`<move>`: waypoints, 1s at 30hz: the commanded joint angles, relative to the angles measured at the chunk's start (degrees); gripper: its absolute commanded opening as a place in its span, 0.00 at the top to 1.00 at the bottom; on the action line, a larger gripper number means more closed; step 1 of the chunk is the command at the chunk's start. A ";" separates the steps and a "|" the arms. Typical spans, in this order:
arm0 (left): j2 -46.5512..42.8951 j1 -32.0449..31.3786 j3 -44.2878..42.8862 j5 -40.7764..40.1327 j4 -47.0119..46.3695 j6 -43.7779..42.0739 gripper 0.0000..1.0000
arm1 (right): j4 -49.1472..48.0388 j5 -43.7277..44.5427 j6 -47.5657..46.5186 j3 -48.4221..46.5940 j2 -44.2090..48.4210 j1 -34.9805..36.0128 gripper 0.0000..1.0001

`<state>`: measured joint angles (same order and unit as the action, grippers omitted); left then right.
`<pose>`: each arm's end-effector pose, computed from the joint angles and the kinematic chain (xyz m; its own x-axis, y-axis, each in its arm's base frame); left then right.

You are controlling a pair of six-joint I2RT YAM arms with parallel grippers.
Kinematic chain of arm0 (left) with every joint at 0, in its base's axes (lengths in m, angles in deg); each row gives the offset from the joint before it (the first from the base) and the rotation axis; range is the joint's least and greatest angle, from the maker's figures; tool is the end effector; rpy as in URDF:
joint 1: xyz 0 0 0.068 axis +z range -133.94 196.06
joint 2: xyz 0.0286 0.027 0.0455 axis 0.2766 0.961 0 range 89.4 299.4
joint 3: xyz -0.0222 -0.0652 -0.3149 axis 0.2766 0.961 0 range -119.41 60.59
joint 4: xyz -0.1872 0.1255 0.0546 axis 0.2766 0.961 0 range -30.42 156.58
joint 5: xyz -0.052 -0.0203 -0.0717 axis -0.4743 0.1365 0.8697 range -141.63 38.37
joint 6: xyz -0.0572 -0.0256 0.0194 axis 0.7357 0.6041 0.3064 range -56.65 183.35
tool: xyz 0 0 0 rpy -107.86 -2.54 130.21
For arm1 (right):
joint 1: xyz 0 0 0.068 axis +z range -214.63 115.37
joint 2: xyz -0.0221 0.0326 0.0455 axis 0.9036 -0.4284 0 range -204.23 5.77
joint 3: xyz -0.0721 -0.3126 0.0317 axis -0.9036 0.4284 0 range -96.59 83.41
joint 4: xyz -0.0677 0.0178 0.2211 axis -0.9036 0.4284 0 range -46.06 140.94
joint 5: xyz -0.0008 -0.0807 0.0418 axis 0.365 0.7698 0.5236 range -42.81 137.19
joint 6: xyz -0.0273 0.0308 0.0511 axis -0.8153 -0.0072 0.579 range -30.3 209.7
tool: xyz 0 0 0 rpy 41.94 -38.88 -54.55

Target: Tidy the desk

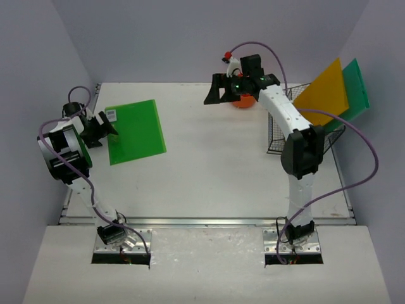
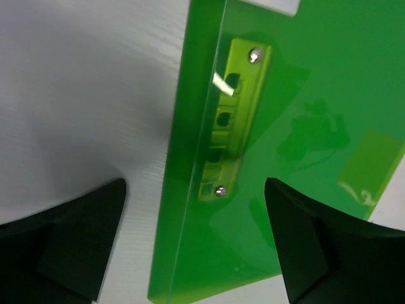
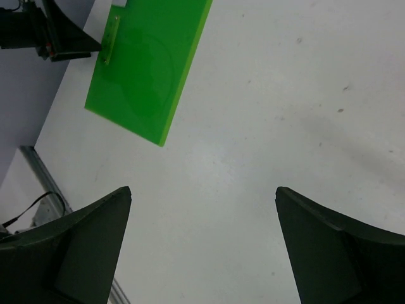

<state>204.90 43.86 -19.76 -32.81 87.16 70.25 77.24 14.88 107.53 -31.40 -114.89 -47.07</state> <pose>0.3799 0.1815 0.2149 -0.7431 -0.5205 -0.4205 -0.4030 0.8498 -0.3397 0.4588 0.1743 0.3481 -0.7722 0.0269 -0.6348 -0.4346 0.7064 0.5587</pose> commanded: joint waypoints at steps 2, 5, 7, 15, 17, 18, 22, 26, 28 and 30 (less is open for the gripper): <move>5.81 -1.00 -3.18 12.16 1.85 -5.07 0.16 | -8.24 -8.65 10.39 -0.79 -3.32 0.89 0.07; 8.51 -3.46 -3.58 15.76 5.32 -9.57 0.20 | -10.44 -12.37 14.81 1.64 -6.81 0.94 0.07; 8.58 -5.04 -0.97 17.73 5.81 -11.25 0.20 | -12.19 -14.27 16.71 3.12 -8.61 0.98 0.07; 6.50 -9.52 9.50 19.12 2.92 -11.31 0.21 | -14.41 -14.79 19.70 1.07 -18.15 2.48 0.07; 6.14 -9.25 9.32 18.34 3.35 -11.82 0.21 | -14.59 -14.18 19.35 0.44 -19.98 2.65 0.06; 5.55 -8.57 8.82 17.38 3.26 -11.73 0.20 | -14.90 -13.77 19.30 -0.70 -21.39 2.70 0.06; 3.78 -4.59 3.89 14.46 0.38 -8.91 0.16 | -16.44 -13.12 19.19 -3.87 -24.90 2.74 0.05; 2.70 -2.58 -1.96 16.70 -9.74 -4.39 0.14 | -16.87 -13.64 19.08 -3.96 -25.59 2.91 0.05; 4.11 -2.86 -7.16 18.38 -12.21 -3.21 0.14 | -16.64 -14.06 19.04 -2.32 -24.61 2.85 0.05; 8.48 -3.23 -12.27 19.35 -14.50 -1.60 0.13 | -16.06 -14.69 18.71 -0.64 -23.22 2.83 0.05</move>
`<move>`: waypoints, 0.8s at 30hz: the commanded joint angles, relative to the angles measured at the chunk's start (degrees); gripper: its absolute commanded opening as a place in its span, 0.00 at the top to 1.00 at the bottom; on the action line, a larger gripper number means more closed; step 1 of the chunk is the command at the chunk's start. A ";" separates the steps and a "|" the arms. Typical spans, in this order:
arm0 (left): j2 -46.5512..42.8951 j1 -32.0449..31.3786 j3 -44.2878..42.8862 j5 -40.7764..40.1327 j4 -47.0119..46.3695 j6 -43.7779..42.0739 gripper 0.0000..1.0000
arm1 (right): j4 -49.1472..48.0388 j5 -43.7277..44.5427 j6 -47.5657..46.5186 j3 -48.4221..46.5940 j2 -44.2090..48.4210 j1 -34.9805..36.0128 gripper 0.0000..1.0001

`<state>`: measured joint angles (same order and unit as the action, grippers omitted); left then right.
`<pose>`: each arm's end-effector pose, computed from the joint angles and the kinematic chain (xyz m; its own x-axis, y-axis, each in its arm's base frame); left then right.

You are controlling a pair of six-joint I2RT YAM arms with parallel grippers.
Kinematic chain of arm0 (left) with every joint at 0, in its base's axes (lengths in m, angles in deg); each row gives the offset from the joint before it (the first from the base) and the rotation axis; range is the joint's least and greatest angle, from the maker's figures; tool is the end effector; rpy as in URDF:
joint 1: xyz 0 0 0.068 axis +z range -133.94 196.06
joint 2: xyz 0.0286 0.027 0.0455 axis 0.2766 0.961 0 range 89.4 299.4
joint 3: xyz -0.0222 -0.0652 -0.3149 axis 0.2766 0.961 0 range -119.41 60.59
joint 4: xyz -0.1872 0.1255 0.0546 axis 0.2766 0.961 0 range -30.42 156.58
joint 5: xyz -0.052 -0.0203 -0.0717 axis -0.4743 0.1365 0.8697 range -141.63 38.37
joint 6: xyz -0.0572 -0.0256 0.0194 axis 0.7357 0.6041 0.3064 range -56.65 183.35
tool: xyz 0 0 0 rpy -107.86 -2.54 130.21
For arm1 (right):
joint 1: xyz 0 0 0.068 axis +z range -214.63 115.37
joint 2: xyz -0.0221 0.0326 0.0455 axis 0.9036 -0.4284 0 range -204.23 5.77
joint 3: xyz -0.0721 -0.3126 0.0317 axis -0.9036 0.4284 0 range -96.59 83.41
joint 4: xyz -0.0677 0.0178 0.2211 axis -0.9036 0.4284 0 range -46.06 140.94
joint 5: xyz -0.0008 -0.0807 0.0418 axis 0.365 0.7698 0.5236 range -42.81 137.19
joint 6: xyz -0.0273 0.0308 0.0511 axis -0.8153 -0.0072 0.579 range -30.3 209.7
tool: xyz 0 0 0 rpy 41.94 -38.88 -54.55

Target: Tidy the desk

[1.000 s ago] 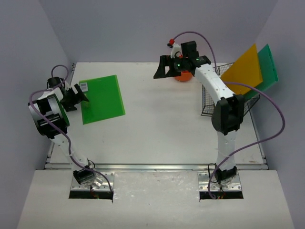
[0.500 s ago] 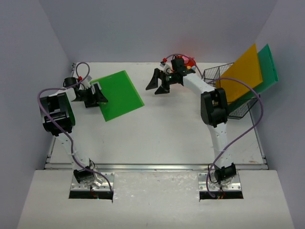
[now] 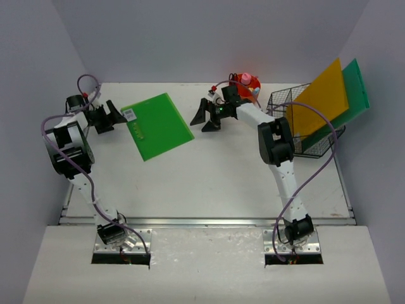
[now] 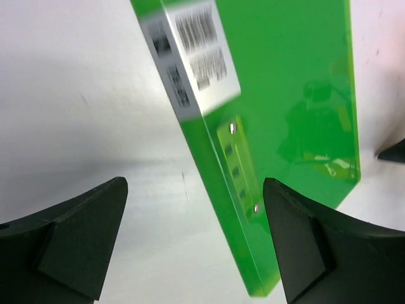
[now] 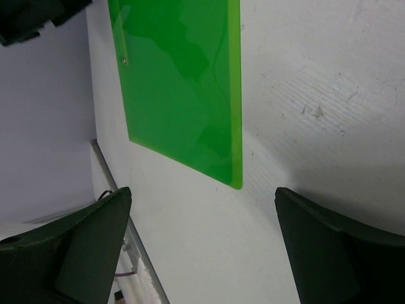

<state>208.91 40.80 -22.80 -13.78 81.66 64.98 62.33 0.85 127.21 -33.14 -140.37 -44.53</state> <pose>0.4157 0.1568 0.2129 -0.7704 -0.3799 -0.5120 -0.0588 0.8420 -0.5363 0.5223 0.2311 0.1544 -0.9749 0.0907 -0.2035 -0.1241 0.5378 0.8339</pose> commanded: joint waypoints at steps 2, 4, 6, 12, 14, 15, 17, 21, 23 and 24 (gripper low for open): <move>7.24 -0.88 -15.07 0.02 -10.37 4.17 0.13 | -0.42 -0.87 -1.46 2.84 3.71 0.25 0.06; 9.68 -1.99 -17.53 -0.98 -12.88 4.50 0.11 | 0.30 -1.16 -1.89 5.18 5.90 -0.04 0.06; 13.01 -2.41 -19.60 -0.65 -17.13 5.99 0.09 | 0.63 -1.67 -2.26 8.15 8.29 -0.35 0.06; 22.56 -3.21 -27.65 3.86 -20.98 10.13 0.06 | 5.45 -2.86 -6.46 16.29 15.58 -2.36 0.05; 25.50 -3.27 -29.46 5.61 -22.64 11.04 0.05 | 6.82 -2.67 -7.93 18.15 18.04 -3.20 0.05; 27.14 -3.30 -32.79 6.05 -22.51 11.56 0.05 | 7.71 -2.62 -8.49 19.83 19.23 -3.65 0.05; 29.02 -3.42 -35.53 8.38 -18.63 10.94 0.06 | 8.20 -3.01 -8.98 23.36 22.09 -4.43 0.05; 32.74 -4.36 -43.58 13.42 -0.16 2.75 0.20 | 6.52 -5.56 -7.64 30.43 25.39 -5.20 0.05; 32.14 -5.06 -45.87 15.44 10.08 -3.95 0.30 | 5.81 -6.05 -6.06 31.68 25.62 -5.45 0.05; 29.49 -5.35 -41.37 15.58 11.93 -7.55 0.33 | 5.60 -6.36 -5.30 31.88 25.39 -5.56 0.05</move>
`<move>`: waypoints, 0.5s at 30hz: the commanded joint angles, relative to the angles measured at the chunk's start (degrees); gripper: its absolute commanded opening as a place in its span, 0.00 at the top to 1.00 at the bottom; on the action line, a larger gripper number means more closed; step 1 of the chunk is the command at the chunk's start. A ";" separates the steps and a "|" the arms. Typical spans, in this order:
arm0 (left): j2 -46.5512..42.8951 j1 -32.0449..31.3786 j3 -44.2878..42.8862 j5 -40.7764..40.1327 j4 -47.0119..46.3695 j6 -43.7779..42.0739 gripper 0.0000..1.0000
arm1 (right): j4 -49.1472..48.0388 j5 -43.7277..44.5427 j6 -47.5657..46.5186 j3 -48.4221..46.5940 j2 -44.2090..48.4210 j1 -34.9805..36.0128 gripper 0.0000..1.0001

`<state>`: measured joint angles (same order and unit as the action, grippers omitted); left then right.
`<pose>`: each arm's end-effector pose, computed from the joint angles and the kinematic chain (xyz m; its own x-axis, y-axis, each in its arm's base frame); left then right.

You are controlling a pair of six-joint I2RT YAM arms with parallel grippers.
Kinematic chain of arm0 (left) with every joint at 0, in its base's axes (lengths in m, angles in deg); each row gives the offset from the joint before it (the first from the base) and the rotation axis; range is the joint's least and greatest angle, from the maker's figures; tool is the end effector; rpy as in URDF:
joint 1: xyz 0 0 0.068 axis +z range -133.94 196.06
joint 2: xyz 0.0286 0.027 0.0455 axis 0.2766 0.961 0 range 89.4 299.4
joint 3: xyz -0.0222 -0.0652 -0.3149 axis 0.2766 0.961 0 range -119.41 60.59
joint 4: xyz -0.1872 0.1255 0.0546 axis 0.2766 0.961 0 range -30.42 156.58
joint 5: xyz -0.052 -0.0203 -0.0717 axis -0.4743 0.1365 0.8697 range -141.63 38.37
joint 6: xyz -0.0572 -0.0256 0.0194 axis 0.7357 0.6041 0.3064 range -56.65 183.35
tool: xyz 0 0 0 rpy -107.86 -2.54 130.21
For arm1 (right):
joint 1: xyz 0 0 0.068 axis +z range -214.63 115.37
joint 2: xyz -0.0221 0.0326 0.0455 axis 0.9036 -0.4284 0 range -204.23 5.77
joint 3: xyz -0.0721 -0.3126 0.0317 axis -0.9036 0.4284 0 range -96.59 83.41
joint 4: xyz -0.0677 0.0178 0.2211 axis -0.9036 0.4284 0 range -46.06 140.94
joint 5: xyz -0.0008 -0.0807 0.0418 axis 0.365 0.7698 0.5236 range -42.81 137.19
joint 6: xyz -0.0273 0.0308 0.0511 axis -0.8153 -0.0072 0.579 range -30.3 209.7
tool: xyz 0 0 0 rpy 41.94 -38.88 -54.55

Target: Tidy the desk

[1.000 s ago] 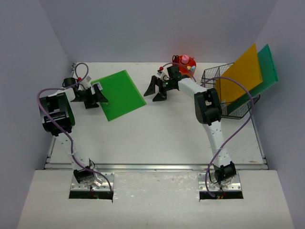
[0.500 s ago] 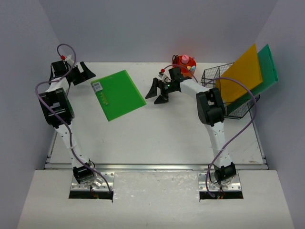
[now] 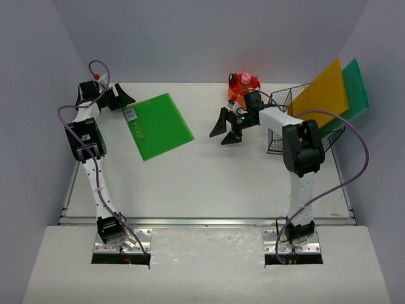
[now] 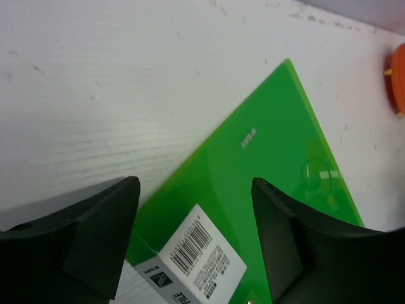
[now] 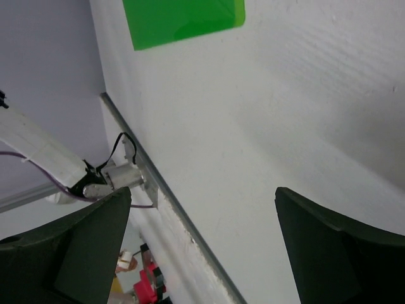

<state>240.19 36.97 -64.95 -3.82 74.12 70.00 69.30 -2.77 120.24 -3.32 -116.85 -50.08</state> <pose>0.5711 0.1773 0.1610 -0.6276 -0.3231 -0.7083 0.2209 0.7985 -0.5600 0.4249 0.1513 0.2084 -0.9942 0.0795 -0.0730 -0.0149 0.5686 0.8225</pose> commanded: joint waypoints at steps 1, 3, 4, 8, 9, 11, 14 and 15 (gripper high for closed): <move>-6.21 -1.87 10.60 5.72 20.00 -16.42 0.38 | -1.66 -3.15 2.57 1.99 1.38 -0.14 0.05; -13.89 -2.67 17.60 3.60 20.61 -22.39 0.45 | -2.57 -3.84 4.31 1.68 0.25 -0.29 0.05; -16.58 -3.28 21.44 2.69 23.12 -25.73 0.49 | -2.92 -4.26 5.24 1.51 -0.46 -0.36 0.05; -23.55 -4.74 32.66 1.54 30.93 -31.53 0.60 | -4.24 -5.63 8.15 2.36 -2.52 -0.46 0.05; -25.23 -4.74 36.55 1.79 30.46 -30.94 0.60 | -4.43 -5.90 8.75 2.89 -3.04 -0.40 0.05; -29.44 -4.88 41.68 2.25 28.59 -29.24 0.61 | -4.66 -6.03 9.30 4.49 -3.48 -0.49 0.05; -34.63 -6.46 50.81 2.64 25.87 -26.91 0.61 | -3.64 -5.09 8.65 8.70 -4.58 -0.68 0.05; -35.81 -7.54 53.15 3.10 25.34 -26.35 0.61 | -3.67 -4.89 8.49 9.51 -5.30 -0.91 0.05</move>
<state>210.56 31.07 -18.18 -1.95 100.48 44.21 65.53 -7.03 127.76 2.75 -120.15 -50.40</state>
